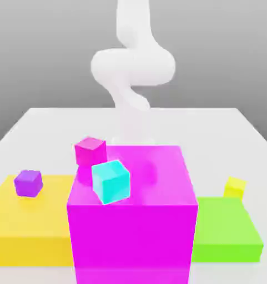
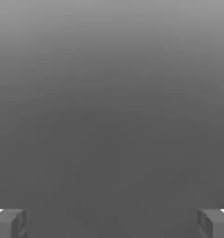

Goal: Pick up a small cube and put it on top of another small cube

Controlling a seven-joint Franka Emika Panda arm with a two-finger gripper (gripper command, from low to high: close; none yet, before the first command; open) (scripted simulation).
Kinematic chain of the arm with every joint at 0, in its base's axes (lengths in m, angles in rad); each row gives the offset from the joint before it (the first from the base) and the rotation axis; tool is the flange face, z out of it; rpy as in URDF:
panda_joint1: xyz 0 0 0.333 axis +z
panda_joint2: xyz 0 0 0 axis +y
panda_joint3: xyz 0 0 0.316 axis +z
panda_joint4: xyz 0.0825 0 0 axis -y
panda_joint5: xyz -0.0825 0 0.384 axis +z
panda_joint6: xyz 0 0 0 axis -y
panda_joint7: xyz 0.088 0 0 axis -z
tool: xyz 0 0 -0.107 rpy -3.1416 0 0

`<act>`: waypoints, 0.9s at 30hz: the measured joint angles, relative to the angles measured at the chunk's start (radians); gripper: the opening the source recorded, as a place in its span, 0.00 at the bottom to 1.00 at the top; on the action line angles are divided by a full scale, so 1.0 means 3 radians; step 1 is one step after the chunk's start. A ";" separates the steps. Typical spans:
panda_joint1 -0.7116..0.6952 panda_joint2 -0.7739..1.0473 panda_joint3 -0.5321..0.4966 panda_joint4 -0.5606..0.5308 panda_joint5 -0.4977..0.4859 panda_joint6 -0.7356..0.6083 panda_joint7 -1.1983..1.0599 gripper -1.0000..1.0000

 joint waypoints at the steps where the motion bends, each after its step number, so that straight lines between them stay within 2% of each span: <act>1: 0.0076 0.0124 0.0073 -0.0086 0.0010 0.0086 -0.0026 0.50; 13: 0.0976 0.1590 0.0948 -0.1065 0.0046 0.1089 -0.0270 0.50; 19: 0.1431 0.2366 0.1366 -0.1547 -0.0085 0.1605 -0.0284 0.50; 21: 0.1510 0.2602 0.1319 -0.1566 -0.0354 0.1768 -0.0100 0.50; 23: 0.1646 0.2829 0.1107 -0.1531 -0.0706 0.1927 0.0157 0.50; 27: 0.2168 0.3259 0.0450 -0.1434 -0.1278 0.2253 0.0585 0.50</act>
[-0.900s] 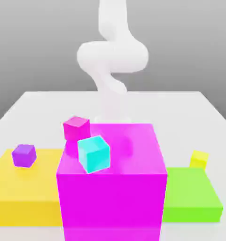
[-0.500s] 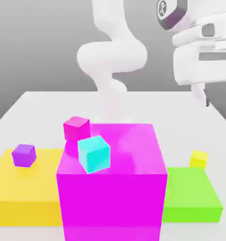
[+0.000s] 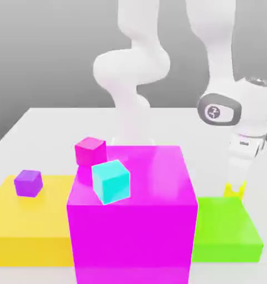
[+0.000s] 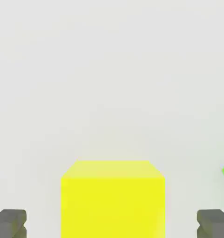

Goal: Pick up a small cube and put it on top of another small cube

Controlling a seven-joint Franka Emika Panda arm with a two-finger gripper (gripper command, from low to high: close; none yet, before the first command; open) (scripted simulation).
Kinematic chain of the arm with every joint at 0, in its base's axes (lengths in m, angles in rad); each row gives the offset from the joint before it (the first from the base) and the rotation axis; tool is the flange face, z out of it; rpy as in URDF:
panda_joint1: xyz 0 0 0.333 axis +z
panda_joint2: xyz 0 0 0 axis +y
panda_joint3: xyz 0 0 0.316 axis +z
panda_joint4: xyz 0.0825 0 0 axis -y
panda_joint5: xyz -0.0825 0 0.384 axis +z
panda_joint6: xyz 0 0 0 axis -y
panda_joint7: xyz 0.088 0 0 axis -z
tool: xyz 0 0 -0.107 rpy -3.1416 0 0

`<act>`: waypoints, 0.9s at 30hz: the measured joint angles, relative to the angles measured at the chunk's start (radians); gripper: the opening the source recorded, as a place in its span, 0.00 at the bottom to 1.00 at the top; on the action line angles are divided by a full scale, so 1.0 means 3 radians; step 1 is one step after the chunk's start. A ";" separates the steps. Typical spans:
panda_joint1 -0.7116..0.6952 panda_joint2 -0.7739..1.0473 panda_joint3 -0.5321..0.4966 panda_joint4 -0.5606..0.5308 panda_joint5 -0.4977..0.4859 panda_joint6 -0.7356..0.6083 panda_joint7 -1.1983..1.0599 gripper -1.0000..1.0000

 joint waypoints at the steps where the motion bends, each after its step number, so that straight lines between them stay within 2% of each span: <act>1: 0.0114 0.0075 -0.0129 0.0016 -0.0062 0.0062 0.0048 0.00; 7: 0.0165 0.0113 -0.0189 0.0025 -0.0110 0.0095 0.0086 0.00; 9: 0.0019 0.0012 -0.0023 0.0003 -0.0027 0.0011 0.0023 0.00; 13: -0.0300 -0.0391 0.0448 -0.0095 0.0602 -0.0284 -0.0447 0.00; 16: -0.0315 -0.0709 0.0590 -0.0158 0.1084 -0.0529 -0.0804 0.00; 19: -0.0467 -0.0692 0.0485 0.0101 0.1257 -0.0849 -0.0989 0.00; 27: -0.0990 -0.0433 0.0202 0.1052 0.1413 -0.1817 -0.1303 0.00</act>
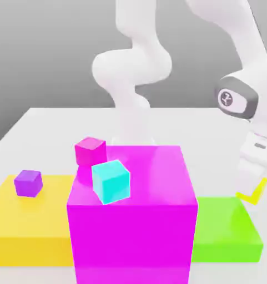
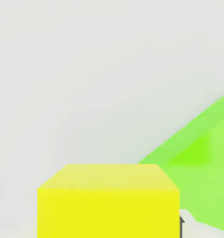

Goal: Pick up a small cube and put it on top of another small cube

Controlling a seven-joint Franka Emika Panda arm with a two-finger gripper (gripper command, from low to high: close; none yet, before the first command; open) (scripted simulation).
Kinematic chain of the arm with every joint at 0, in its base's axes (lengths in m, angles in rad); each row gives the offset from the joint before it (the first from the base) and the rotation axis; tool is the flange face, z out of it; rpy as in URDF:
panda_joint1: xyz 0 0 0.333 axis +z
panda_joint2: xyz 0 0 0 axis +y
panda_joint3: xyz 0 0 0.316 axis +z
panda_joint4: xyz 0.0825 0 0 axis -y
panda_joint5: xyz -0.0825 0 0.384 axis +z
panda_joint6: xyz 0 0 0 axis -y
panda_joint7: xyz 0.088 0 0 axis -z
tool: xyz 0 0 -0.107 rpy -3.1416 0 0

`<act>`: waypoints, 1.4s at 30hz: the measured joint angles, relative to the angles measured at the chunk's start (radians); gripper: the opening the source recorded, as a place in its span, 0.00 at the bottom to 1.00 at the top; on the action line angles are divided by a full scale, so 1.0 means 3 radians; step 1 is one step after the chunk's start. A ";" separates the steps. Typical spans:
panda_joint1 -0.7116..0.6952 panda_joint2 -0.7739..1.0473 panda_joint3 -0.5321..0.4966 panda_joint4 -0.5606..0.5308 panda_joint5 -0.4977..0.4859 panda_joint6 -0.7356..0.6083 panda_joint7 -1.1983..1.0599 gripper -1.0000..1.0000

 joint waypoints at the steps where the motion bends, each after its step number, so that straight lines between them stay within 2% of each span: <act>1: -0.0054 0.0032 -0.0045 0.0120 0.0016 -0.0121 -0.0037 0.00; 12: -0.0700 0.0246 -0.0594 0.1425 0.0187 -0.1497 -0.0427 0.00; 14: -0.0833 0.0092 -0.0708 0.1435 0.0230 -0.1655 -0.0457 0.00; 20: -0.1383 -0.0559 -0.0973 0.1196 0.0288 -0.1987 -0.0453 0.00; 25: -0.1648 -0.1121 -0.1160 0.0932 0.0241 -0.2190 -0.0384 0.00; 34: -0.1909 -0.2195 -0.1011 -0.0120 -0.0165 -0.1774 0.0123 0.00; 38: -0.1964 -0.2186 -0.0973 -0.0524 -0.0228 -0.1301 0.0193 0.00; 39: -0.1969 -0.2142 -0.0971 -0.0615 -0.0229 -0.1165 0.0193 1.00; 42: -0.1969 -0.2142 -0.0971 -0.0615 -0.0229 -0.1165 0.0193 1.00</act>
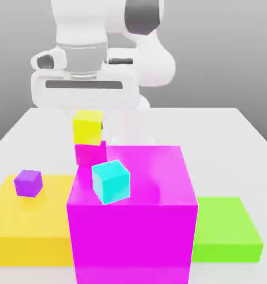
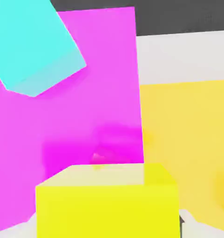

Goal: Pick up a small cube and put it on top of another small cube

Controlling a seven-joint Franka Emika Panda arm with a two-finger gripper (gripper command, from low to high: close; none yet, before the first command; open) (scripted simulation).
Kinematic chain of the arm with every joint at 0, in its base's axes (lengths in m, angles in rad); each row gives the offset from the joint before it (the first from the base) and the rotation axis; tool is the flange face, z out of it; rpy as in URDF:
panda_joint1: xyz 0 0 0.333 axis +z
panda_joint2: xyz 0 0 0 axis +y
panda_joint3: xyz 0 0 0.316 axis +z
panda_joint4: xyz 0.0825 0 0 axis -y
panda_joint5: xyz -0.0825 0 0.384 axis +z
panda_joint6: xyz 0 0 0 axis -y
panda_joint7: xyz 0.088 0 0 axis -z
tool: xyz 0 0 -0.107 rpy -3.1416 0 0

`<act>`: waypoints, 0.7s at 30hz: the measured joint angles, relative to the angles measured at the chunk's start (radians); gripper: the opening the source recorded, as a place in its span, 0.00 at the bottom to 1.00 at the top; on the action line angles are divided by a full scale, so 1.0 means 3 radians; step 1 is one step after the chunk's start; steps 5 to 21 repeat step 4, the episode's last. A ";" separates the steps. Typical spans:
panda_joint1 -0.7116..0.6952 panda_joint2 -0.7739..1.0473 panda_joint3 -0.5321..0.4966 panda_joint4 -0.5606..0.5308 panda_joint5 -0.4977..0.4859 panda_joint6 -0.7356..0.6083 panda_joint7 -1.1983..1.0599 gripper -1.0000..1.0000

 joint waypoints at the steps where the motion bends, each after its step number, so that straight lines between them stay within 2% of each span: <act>1: 0.0000 0.0000 0.0000 0.0000 0.0000 0.0000 0.0000 1.00; 21: -0.0008 0.0007 0.0007 -0.0022 -0.0016 0.0031 0.0008 1.00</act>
